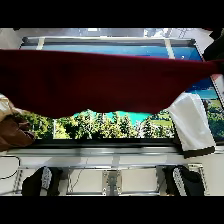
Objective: Fold the shirts.
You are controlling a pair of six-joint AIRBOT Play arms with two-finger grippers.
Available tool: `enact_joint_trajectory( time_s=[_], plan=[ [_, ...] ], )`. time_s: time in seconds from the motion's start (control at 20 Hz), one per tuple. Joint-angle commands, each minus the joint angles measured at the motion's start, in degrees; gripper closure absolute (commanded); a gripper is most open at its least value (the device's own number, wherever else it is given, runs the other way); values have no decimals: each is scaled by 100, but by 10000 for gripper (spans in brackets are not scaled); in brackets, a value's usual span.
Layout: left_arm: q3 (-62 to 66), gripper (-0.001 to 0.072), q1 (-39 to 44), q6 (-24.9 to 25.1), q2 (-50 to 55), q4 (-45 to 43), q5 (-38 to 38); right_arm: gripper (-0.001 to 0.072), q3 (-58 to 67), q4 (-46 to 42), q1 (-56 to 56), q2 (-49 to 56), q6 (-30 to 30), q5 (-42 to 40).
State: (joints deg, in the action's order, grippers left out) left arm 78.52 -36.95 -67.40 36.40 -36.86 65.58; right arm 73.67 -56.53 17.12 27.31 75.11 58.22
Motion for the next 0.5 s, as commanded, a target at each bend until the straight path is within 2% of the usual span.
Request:
enact_joint_trajectory(
  time_s=[0.0, 0.15, 0.3, 0.45],
  plan=[
    [754, 696, -592, 35, -713, 105, -199, 704, 1082, -382, 2, 122, 127, 72],
    [964, 696, -590, -170, -278, 442, -39, 704, 1440, -378, 2, 737, 26, 72],
    [957, 697, -581, -481, 557, 568, 898, 704, 1436, -210, 2, 1567, 28, 444],
    [817, 697, 44, -457, 1561, 426, 1285, 703, 1436, 138, -4, 2741, 20, 1027]
  ],
)
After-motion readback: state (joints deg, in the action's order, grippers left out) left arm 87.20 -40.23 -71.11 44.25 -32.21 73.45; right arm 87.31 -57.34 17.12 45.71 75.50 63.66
